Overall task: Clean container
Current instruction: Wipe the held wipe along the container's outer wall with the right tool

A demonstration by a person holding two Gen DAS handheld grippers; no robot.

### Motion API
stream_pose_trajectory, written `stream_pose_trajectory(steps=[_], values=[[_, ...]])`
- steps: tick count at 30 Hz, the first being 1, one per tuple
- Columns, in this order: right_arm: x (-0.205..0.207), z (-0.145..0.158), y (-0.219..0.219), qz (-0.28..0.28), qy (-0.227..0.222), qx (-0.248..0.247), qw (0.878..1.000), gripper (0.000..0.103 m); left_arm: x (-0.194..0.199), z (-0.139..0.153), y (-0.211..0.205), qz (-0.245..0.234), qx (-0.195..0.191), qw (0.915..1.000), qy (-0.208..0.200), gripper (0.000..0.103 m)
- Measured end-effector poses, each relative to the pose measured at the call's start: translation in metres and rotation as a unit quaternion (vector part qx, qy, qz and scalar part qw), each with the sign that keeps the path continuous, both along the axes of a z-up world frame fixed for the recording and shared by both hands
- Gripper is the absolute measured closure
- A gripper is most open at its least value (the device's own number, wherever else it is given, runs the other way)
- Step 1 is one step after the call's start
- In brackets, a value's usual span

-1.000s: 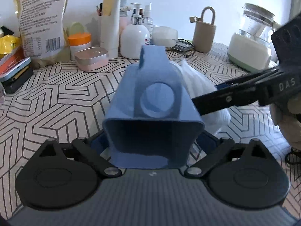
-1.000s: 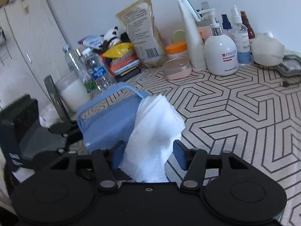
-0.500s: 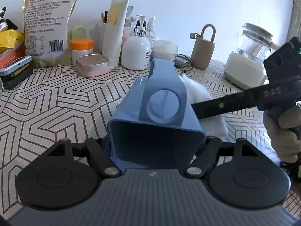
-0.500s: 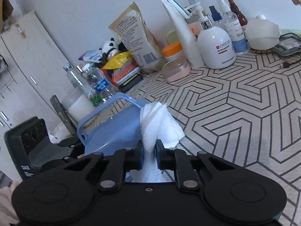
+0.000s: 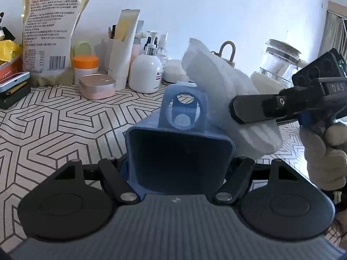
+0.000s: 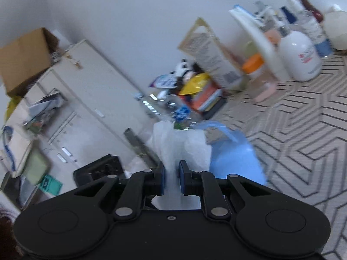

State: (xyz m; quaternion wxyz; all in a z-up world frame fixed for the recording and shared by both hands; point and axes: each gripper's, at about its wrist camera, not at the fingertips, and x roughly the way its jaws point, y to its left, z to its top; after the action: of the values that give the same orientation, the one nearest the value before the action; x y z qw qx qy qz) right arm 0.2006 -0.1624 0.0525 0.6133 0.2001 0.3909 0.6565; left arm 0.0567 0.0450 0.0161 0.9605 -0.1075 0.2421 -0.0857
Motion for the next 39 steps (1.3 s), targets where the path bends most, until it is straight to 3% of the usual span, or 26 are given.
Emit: stream_pose_trajectory(steps=[5, 7, 14, 21, 23, 25, 26, 28, 31, 33, 36, 39], values=[[0.007, -0.001, -0.003, -0.012, 0.007, -0.006, 1.0, 0.088, -0.001, -0.001, -0.001, -0.01, 0.003, 0.9999, 0.003, 0.028], [0.011, -0.004, -0.007, -0.029, 0.008, -0.015, 0.999, 0.093, -0.002, -0.001, -0.003, -0.014, 0.009, 0.9999, 0.005, 0.028], [0.02, -0.007, -0.016, -0.077, -0.005, -0.042, 0.996, 0.094, -0.002, -0.002, -0.005, -0.017, 0.017, 0.9997, 0.011, 0.028], [0.016, -0.004, -0.012, -0.082, -0.03, -0.057, 0.995, 0.094, 0.005, -0.005, -0.011, -0.017, 0.036, 0.9983, 0.042, 0.028], [0.016, -0.005, -0.012, -0.079, -0.029, -0.059, 0.995, 0.094, 0.01, -0.007, -0.009, -0.016, 0.031, 0.9977, 0.057, 0.023], [0.016, -0.007, -0.01, -0.074, -0.024, -0.06, 0.995, 0.094, 0.013, -0.008, -0.009, -0.019, 0.025, 0.9975, 0.064, 0.006], [0.015, -0.008, -0.009, -0.073, -0.021, -0.059, 0.995, 0.094, 0.014, -0.008, -0.01, -0.019, 0.027, 0.9973, 0.065, 0.004], [0.014, -0.008, -0.008, -0.068, -0.023, -0.06, 0.996, 0.094, 0.016, -0.008, -0.011, -0.02, 0.032, 0.997, 0.068, 0.005], [0.013, -0.008, -0.008, -0.064, -0.019, -0.058, 0.996, 0.094, 0.011, -0.007, -0.015, -0.014, 0.047, 0.9972, 0.056, 0.02], [0.012, -0.009, -0.007, -0.058, -0.017, -0.054, 0.997, 0.093, 0.011, -0.008, -0.008, -0.031, 0.021, 0.9978, 0.055, 0.026], [0.011, -0.008, -0.006, -0.041, -0.008, -0.038, 0.998, 0.093, 0.012, -0.008, 0.003, -0.029, -0.018, 0.9982, 0.05, 0.026], [0.006, -0.006, 0.002, -0.017, -0.003, -0.027, 0.999, 0.093, 0.008, -0.005, 0.0, -0.033, -0.008, 0.9987, 0.037, 0.027]])
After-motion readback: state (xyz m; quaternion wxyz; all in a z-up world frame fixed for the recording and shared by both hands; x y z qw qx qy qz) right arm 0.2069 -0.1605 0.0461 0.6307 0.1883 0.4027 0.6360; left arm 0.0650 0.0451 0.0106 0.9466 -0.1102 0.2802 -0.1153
